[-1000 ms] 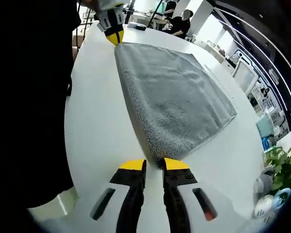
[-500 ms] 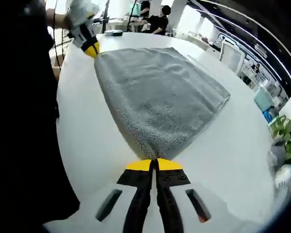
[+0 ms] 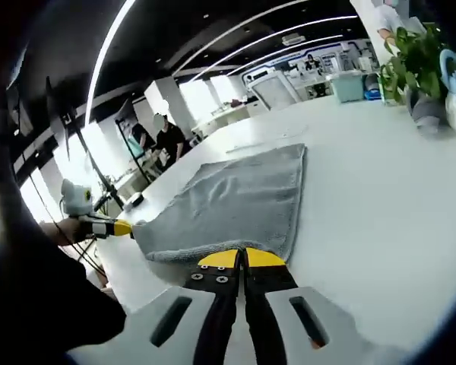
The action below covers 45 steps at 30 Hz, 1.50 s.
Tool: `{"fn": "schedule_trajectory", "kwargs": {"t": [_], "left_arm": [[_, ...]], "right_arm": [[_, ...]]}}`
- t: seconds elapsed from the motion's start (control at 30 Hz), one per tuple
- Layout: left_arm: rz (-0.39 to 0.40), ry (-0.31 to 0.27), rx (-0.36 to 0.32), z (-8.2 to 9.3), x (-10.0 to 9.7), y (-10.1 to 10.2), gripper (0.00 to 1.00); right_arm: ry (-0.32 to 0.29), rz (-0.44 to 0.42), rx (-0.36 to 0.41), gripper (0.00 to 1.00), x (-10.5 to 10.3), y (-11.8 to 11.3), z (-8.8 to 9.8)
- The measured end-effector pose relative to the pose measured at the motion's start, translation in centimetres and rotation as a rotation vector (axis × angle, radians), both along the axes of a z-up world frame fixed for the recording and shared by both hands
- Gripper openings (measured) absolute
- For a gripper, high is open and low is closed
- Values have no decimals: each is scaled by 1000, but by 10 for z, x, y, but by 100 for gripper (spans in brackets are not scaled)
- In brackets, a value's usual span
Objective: Fold the towel on the table until its edges align and the towel forms a compact rectangular stack.
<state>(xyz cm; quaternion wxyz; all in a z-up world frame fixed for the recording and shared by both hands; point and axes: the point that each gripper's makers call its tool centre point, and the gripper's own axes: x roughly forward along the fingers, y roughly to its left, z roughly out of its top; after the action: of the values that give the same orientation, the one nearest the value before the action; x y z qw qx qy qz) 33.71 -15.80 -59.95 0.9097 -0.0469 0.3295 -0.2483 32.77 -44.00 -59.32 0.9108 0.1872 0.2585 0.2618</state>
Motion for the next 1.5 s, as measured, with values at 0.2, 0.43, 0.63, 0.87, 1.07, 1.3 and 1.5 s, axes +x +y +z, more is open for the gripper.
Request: {"fn": "schedule_trajectory", "kwargs": {"t": [0.2, 0.43, 0.63, 0.87, 1.07, 1.3, 1.5], "left_arm": [[28, -74, -95, 25, 8, -12, 2], [8, -185, -63, 48, 10, -16, 2], [-10, -231, -51, 64, 11, -13, 2], [-17, -290, -69, 90, 18, -15, 2], [-34, -323, -81, 109, 20, -20, 2], [-45, -340, -113, 119, 19, -23, 2], [-31, -358, -194, 133, 18, -24, 2]], "right_arm": [[-23, -34, 102, 0, 2, -1, 14], [-106, 9, 85, 0, 6, 0, 33], [-149, 12, 80, 0, 8, -2, 48], [-190, -16, 153, 0, 15, -1, 70], [-235, -43, 201, 0, 18, -3, 90], [-269, -52, 215, 0, 21, -8, 106], [-291, -75, 230, 0, 23, -13, 117]]}}
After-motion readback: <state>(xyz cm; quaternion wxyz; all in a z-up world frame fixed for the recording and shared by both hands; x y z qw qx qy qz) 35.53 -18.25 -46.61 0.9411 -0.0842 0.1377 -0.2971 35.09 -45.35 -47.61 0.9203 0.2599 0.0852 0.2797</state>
